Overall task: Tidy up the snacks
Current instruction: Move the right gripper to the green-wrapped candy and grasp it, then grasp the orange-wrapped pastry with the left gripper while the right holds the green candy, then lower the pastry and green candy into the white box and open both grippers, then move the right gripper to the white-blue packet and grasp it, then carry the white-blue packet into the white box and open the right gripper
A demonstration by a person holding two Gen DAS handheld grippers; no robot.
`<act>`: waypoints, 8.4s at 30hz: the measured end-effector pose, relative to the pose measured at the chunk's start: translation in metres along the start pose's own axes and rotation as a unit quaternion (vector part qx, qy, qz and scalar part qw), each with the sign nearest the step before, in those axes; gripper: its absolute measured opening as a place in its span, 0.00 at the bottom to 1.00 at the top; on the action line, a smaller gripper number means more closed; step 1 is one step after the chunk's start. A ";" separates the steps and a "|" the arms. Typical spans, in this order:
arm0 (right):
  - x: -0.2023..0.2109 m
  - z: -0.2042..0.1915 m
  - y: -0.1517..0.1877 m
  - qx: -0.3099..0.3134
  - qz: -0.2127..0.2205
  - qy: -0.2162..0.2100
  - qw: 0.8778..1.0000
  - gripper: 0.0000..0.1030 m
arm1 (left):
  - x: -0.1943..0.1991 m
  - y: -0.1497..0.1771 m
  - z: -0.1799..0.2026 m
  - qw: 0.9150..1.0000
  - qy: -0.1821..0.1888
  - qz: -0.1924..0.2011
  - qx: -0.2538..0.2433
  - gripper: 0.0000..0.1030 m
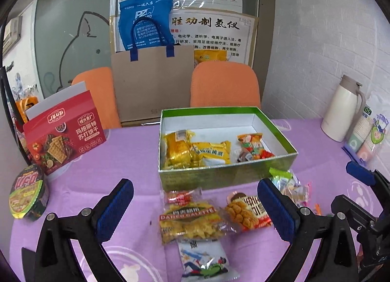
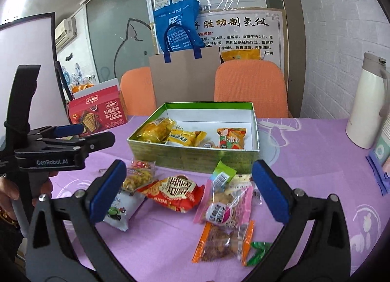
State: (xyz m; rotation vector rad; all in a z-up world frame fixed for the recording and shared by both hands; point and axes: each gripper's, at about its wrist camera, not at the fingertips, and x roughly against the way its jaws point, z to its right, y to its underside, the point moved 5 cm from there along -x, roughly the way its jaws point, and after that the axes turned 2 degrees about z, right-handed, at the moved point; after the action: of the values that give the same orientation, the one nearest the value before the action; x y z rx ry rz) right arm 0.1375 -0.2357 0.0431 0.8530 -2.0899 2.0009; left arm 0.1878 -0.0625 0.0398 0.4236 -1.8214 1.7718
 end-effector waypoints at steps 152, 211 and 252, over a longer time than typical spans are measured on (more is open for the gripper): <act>-0.138 0.039 -0.032 -0.054 -0.079 -0.035 0.995 0.31 | -0.120 -0.052 0.009 0.995 0.043 -0.087 -0.013 0.34; -0.106 -0.122 0.103 -0.024 -0.188 -0.066 0.980 0.53 | 0.062 0.087 -0.098 0.998 0.004 -0.039 0.058 0.95; -0.022 -0.072 0.113 -0.032 -0.156 -0.101 0.982 0.54 | 0.005 0.107 0.037 0.966 0.204 -0.152 0.048 0.40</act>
State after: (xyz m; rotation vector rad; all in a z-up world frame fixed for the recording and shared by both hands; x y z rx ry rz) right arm 0.0816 -0.1645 -0.0583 1.3275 -1.9531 1.7394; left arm 0.1153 -0.0902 -0.0430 0.3233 -1.3128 1.5971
